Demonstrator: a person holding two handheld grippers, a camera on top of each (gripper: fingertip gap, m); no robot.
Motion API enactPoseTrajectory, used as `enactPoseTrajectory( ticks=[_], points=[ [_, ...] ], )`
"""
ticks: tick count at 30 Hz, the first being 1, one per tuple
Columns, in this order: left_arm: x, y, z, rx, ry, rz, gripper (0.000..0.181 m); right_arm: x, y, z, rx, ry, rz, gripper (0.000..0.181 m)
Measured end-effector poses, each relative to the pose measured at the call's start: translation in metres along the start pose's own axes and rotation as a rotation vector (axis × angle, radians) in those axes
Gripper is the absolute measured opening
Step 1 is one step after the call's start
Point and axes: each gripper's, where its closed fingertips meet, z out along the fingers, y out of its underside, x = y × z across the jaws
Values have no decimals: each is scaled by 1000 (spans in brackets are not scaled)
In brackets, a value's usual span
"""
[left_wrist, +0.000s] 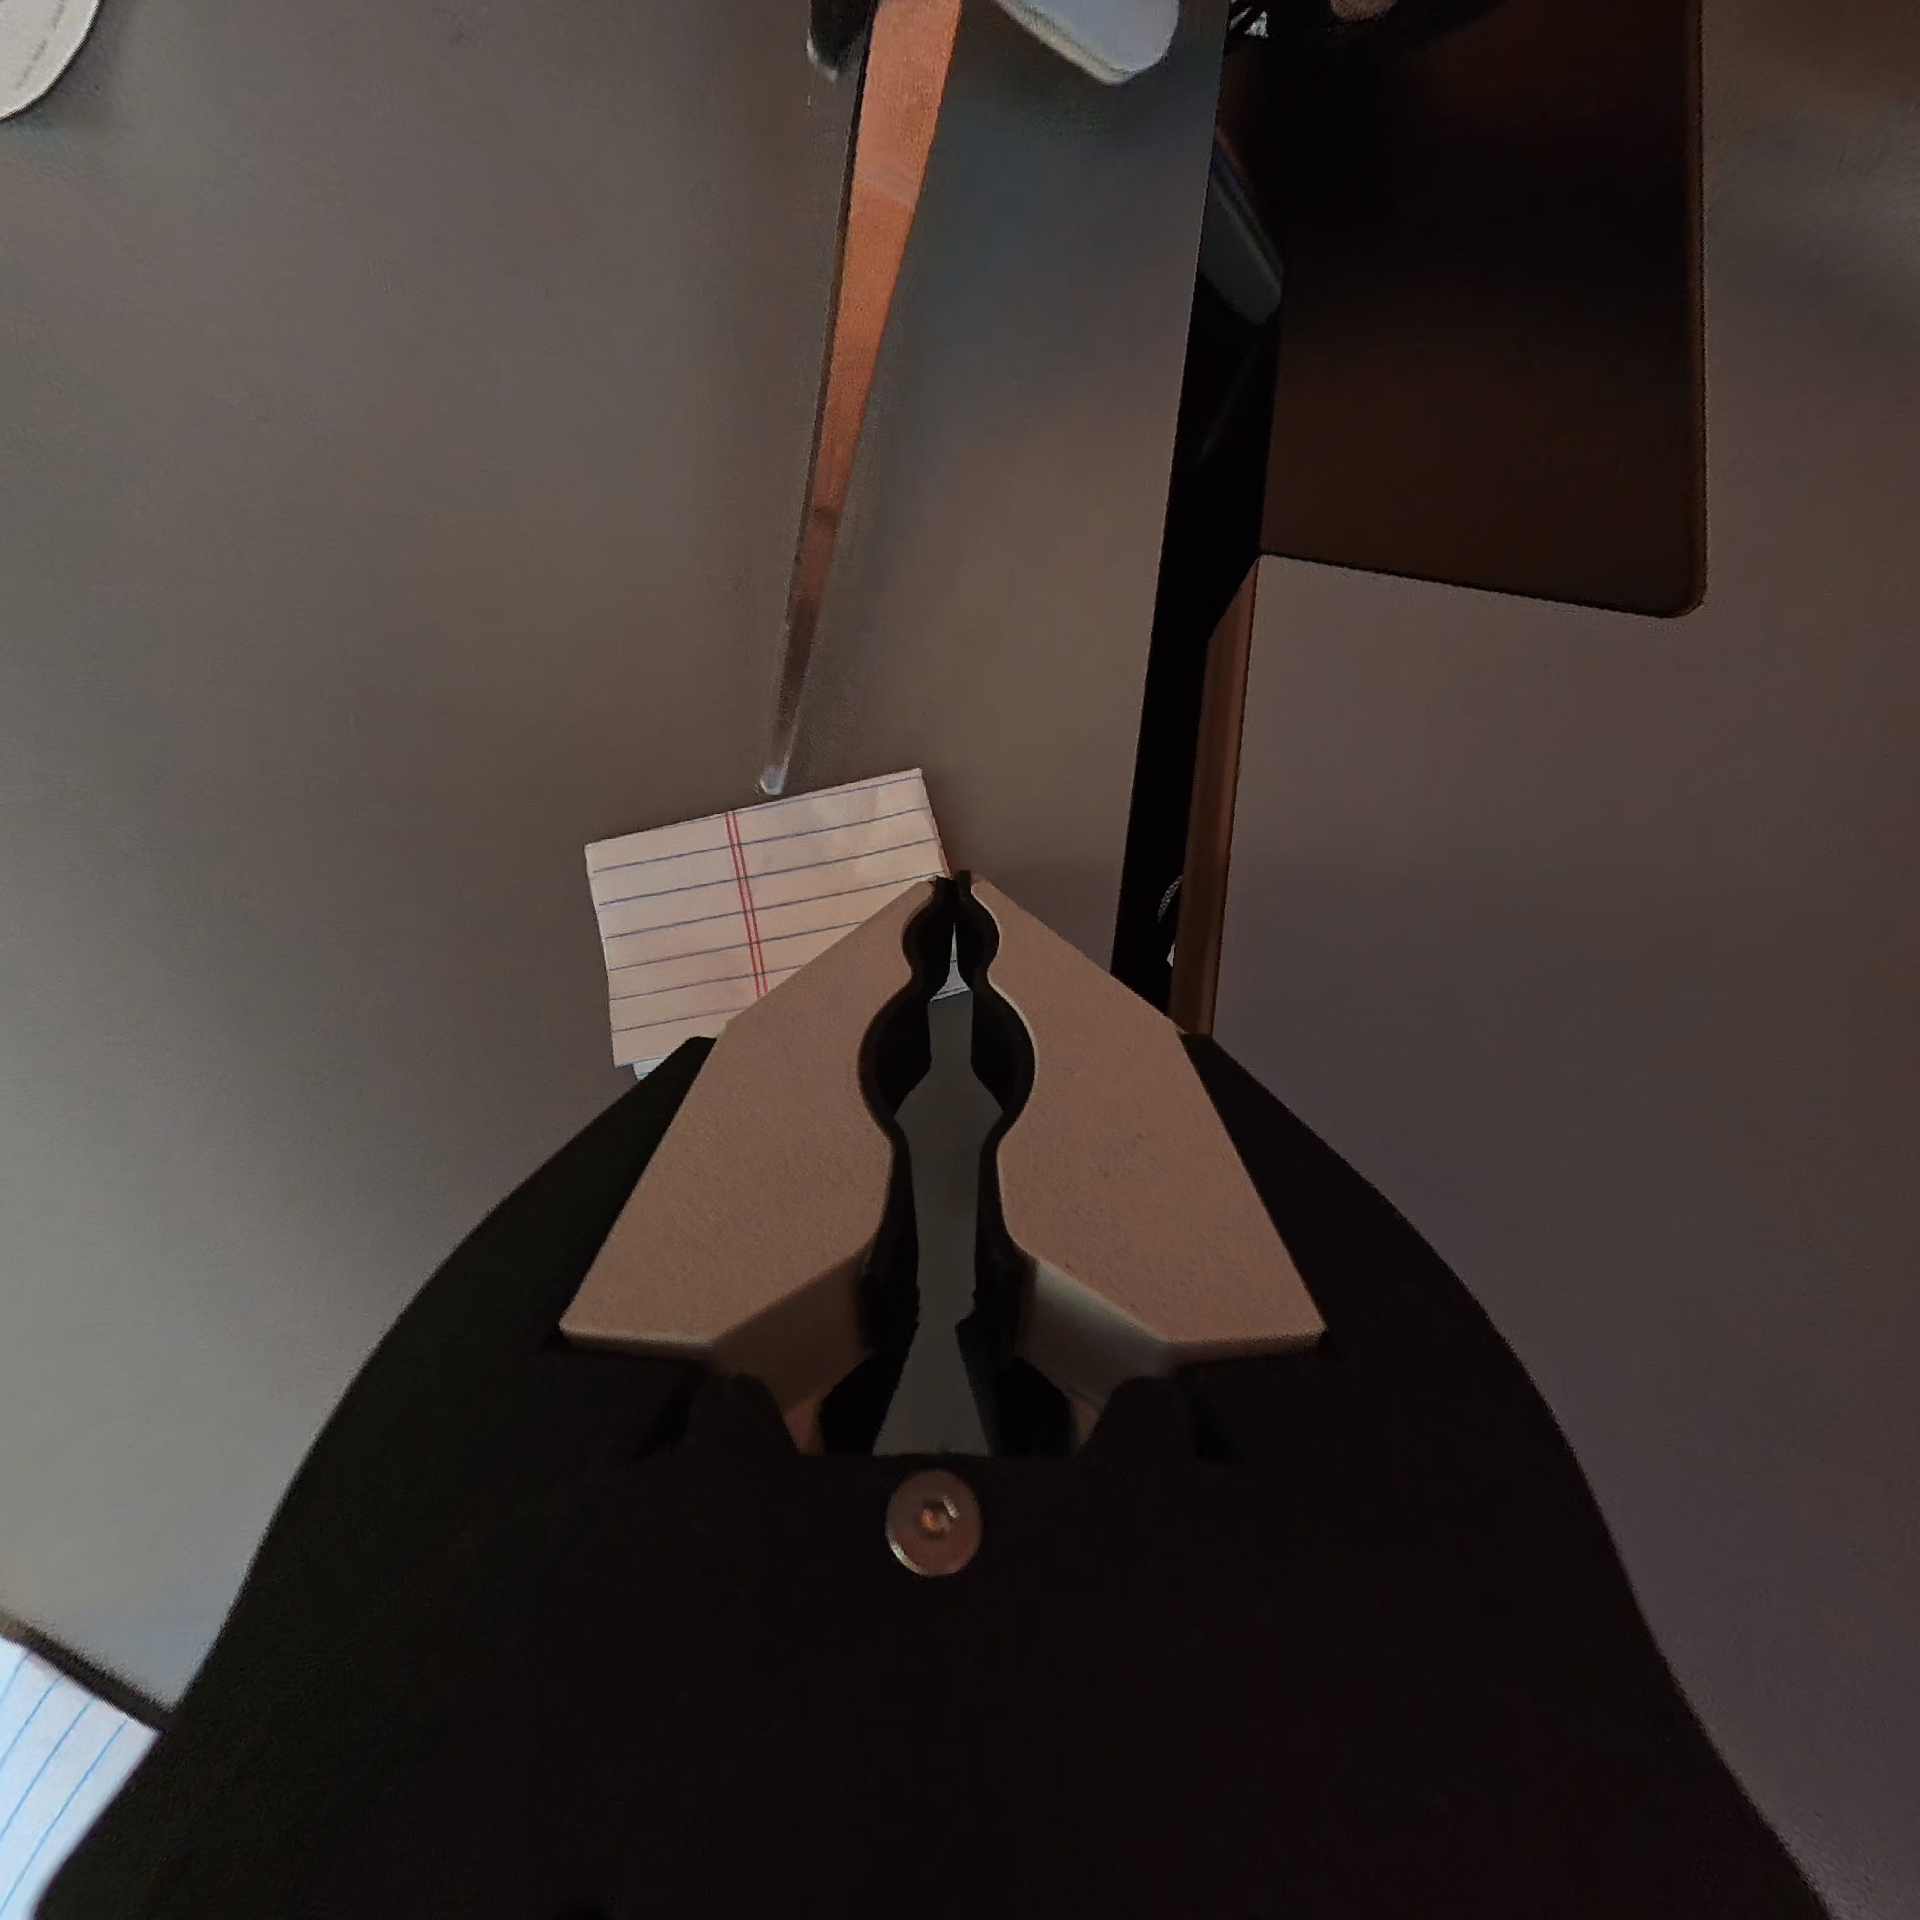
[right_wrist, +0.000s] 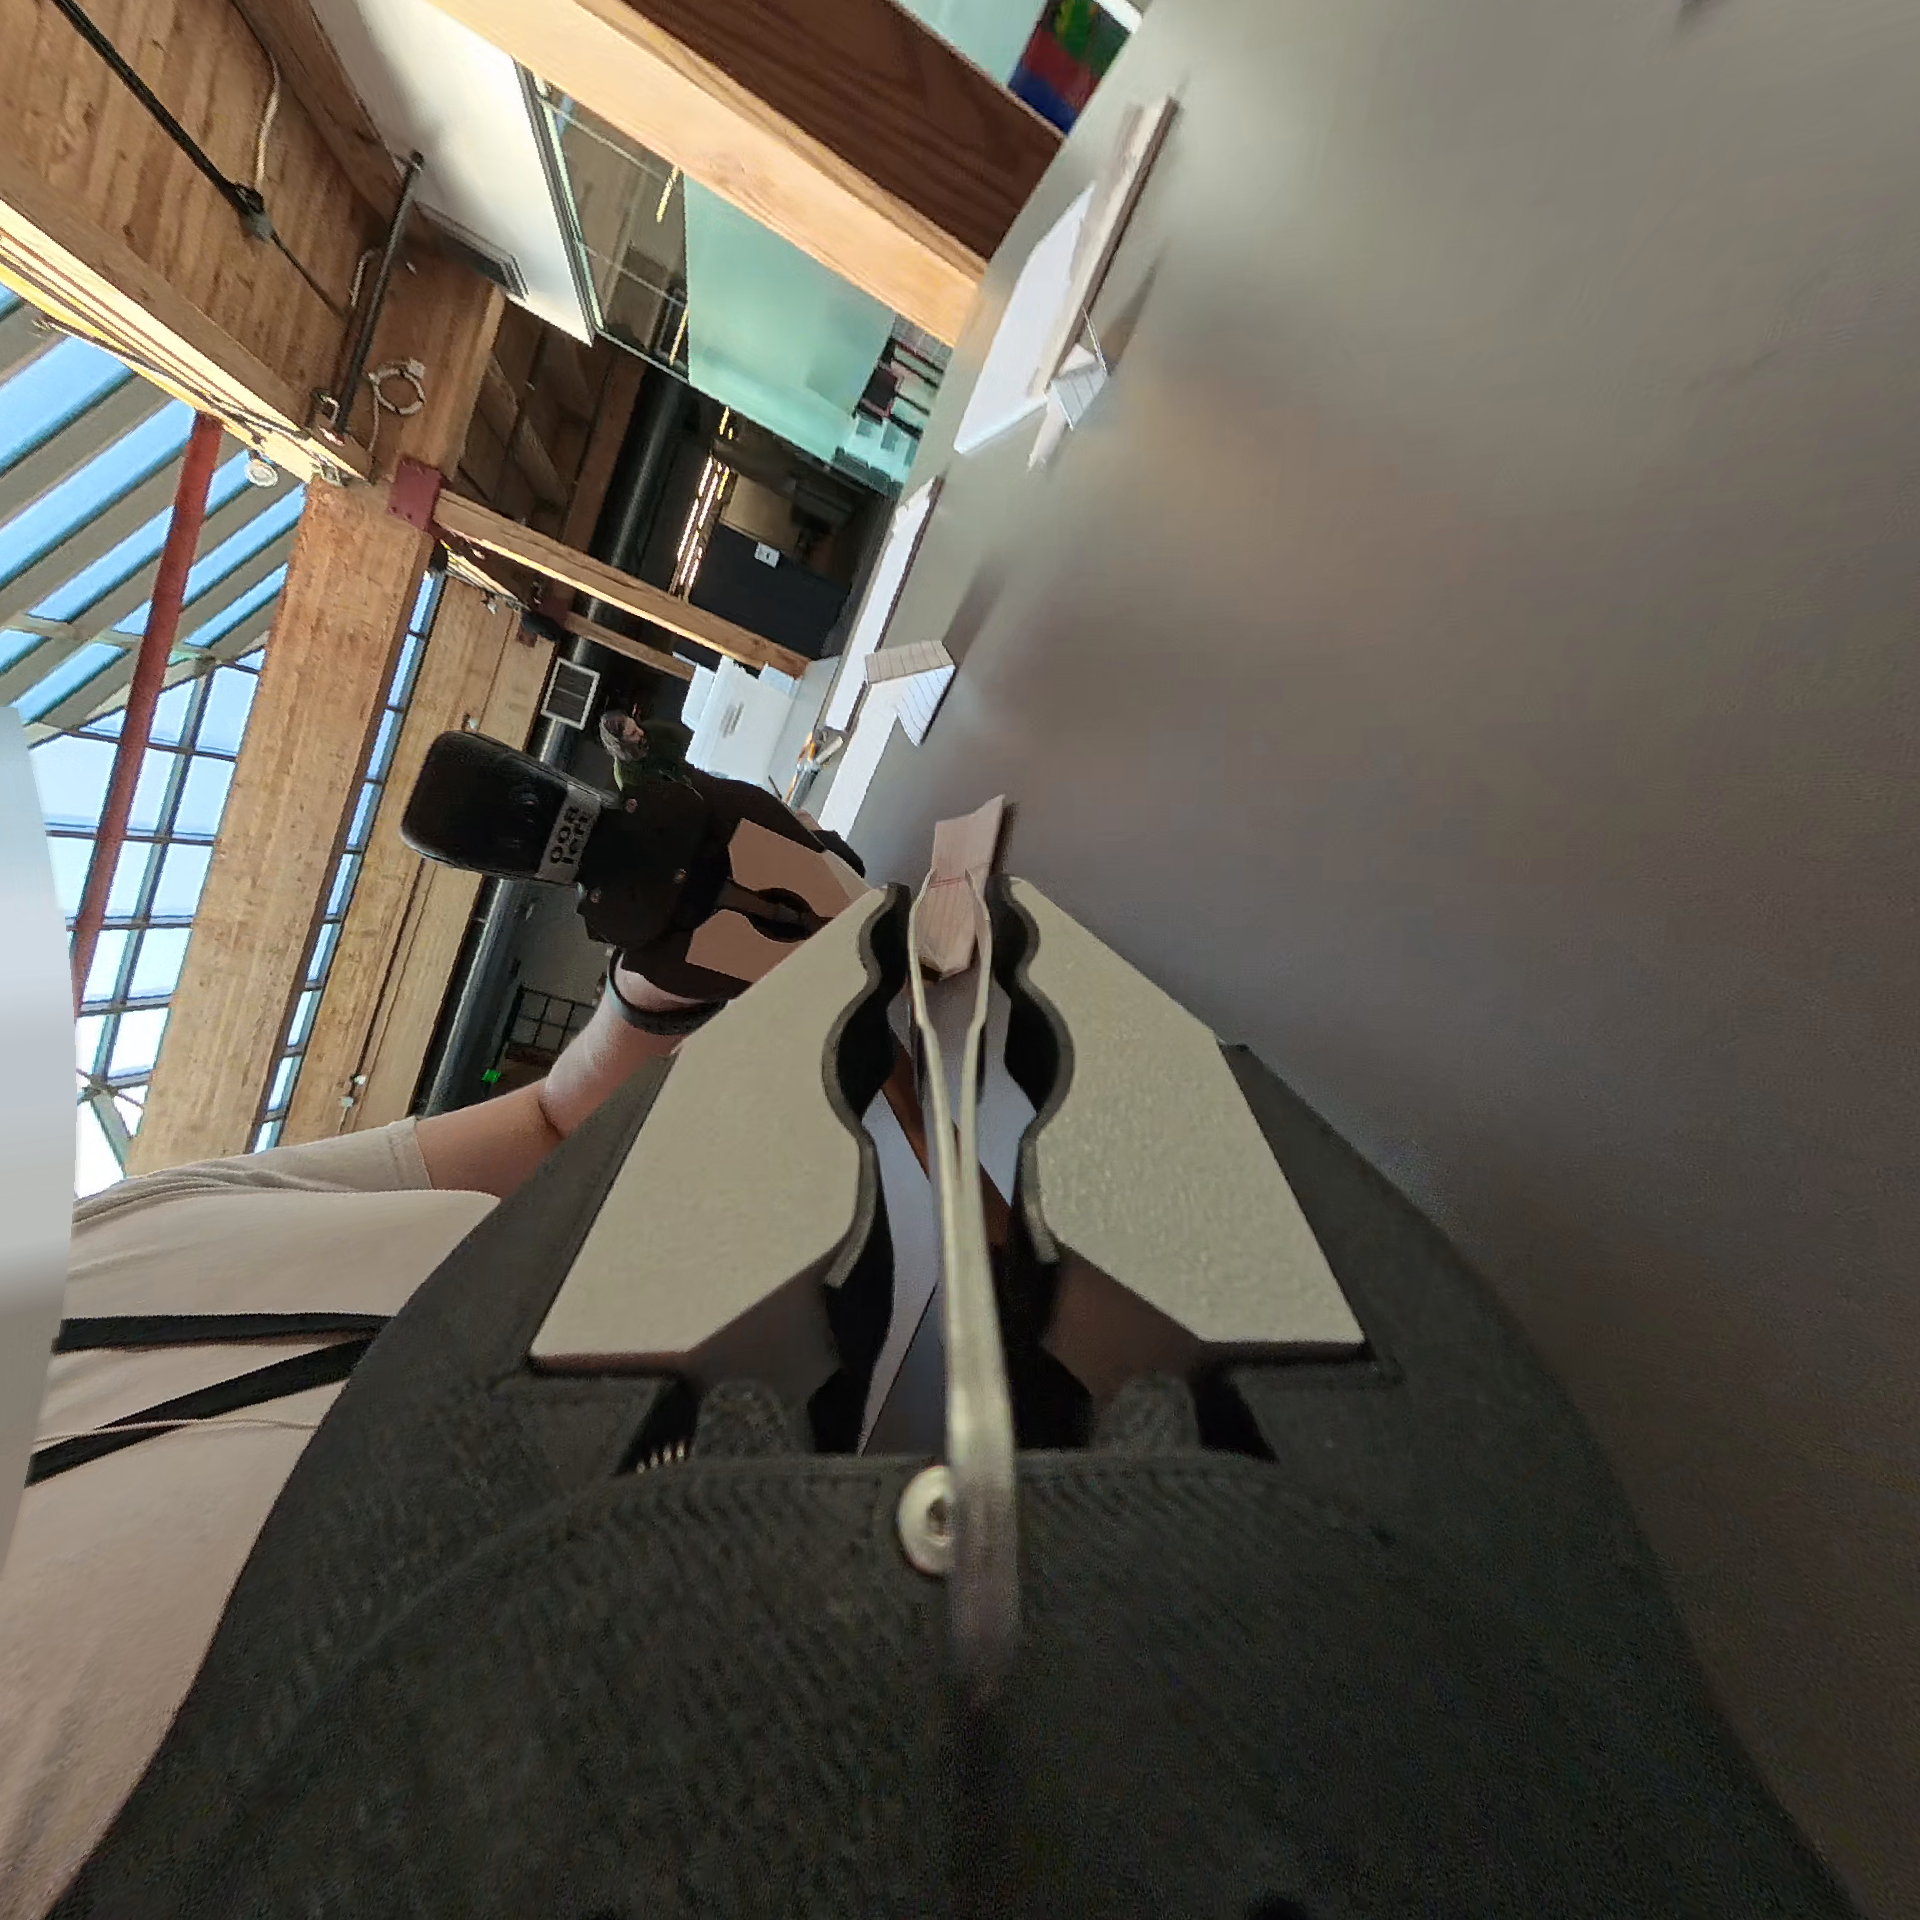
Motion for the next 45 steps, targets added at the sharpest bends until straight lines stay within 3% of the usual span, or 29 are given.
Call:
enactPoseTrajectory(
  ticks=[5,15,18,21,27,32,37,42,45],
  points=[
    [-34,17,-17,-39,-159,-23,0,-16,-4,-1,89,17,-68,15],
    [-74,39,-41,-63,-328,-160,0,-13,-7,49,102,69,-153,16],
    [-74,43,-65,9,-408,-188,0,-14,-6,56,99,64,-169,17],
    [-56,46,-109,160,-452,-242,0,-23,-2,60,106,41,-229,17],
    [-15,126,-196,265,-530,-418,3,-32,11,61,110,164,-491,17],
    [6,172,-239,385,-608,-509,3,-57,19,69,155,127,-647,16],
    [-5,185,-250,421,-674,-484,7,-84,27,85,171,41,-745,16],
    [-21,188,-249,397,-689,-500,13,-70,37,100,93,140,-790,17],
    [-27,197,-253,368,-720,-520,16,-81,38,98,145,133,-851,17]
  ],
)
